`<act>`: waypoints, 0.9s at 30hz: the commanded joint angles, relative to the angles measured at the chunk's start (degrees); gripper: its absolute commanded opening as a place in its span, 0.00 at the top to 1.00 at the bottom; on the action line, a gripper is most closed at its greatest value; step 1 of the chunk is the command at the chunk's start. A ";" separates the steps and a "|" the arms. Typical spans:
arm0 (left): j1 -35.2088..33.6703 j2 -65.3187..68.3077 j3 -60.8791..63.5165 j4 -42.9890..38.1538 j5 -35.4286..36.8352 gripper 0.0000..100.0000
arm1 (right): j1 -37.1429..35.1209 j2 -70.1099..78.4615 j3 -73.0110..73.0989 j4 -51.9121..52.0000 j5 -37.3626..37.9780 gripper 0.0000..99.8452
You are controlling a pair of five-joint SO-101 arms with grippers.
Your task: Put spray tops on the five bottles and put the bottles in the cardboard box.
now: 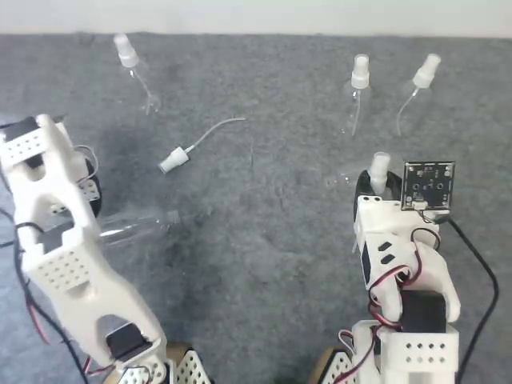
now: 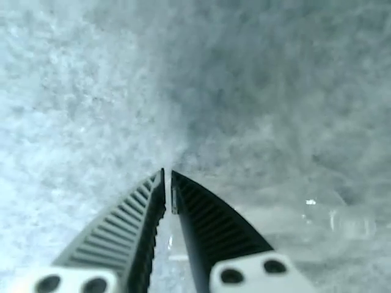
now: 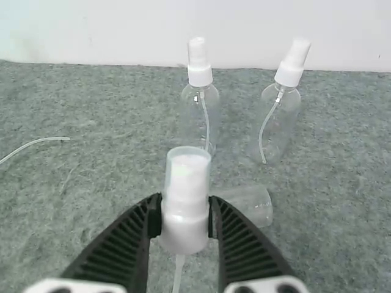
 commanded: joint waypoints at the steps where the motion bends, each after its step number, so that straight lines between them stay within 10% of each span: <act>1: -0.35 -6.68 0.48 2.29 -2.64 0.99 | -0.48 -1.36 -0.70 -1.45 -0.09 0.99; 27: -3.78 -7.91 -15.69 2.29 -43.34 0.99 | -0.48 -1.36 -0.70 -1.45 -0.09 0.99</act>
